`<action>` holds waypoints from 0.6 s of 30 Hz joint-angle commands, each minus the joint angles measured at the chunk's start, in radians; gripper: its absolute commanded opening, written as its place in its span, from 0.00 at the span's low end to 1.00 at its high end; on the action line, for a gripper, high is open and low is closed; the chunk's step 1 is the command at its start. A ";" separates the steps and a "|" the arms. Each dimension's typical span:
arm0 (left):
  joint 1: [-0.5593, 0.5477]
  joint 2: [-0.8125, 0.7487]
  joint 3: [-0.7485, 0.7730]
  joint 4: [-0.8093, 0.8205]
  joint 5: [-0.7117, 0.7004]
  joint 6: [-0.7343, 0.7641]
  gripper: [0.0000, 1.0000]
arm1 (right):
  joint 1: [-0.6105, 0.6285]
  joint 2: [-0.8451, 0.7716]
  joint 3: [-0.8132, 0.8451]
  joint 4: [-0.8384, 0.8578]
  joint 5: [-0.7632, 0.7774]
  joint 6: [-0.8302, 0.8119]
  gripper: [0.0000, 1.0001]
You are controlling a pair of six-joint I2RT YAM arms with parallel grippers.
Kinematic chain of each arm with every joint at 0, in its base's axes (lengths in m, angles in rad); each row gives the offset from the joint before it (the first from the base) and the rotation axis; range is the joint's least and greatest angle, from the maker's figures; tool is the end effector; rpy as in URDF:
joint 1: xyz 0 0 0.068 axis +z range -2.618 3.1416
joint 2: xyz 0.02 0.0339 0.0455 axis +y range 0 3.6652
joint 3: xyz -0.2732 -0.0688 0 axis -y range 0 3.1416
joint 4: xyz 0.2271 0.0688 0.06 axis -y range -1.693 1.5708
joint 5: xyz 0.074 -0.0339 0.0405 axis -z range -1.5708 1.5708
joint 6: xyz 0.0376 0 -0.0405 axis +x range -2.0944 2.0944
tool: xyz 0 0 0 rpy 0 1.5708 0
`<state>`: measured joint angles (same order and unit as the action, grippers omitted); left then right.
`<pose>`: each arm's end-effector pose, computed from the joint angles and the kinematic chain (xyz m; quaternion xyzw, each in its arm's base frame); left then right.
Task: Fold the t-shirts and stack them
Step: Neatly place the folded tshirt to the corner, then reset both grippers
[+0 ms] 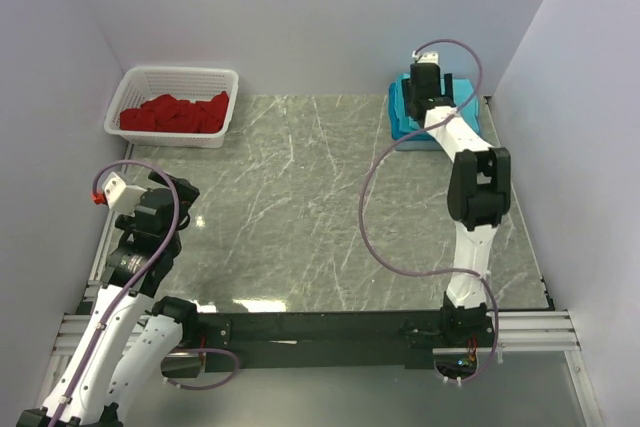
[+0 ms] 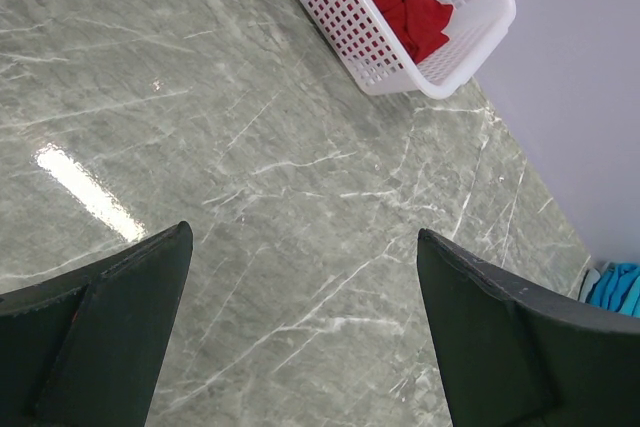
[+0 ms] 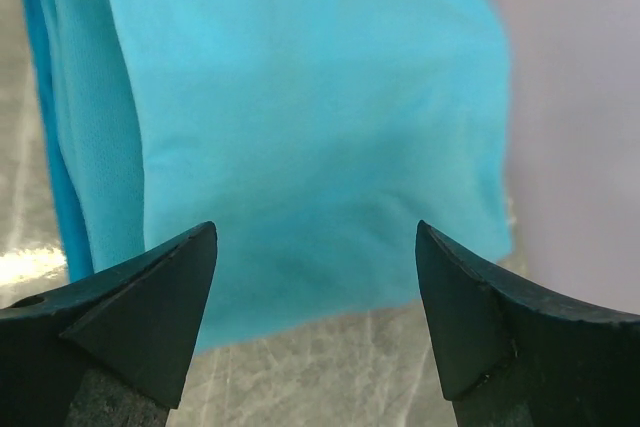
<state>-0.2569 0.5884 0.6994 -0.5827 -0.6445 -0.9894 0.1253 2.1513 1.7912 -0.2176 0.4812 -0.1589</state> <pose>0.1068 -0.0047 0.3026 -0.4441 0.6960 -0.0698 0.5599 0.4917 0.0444 0.2595 -0.0086 0.8614 -0.2173 0.4591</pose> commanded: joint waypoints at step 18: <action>-0.002 0.090 0.026 0.185 0.106 0.055 1.00 | 0.030 -1.029 -0.878 0.214 -0.338 0.552 0.87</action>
<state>-0.2569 0.6853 0.7044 -0.4732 -0.5781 -0.9600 0.1528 1.1976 1.0573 -0.0963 0.2604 0.2348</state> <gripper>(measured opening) 0.995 0.871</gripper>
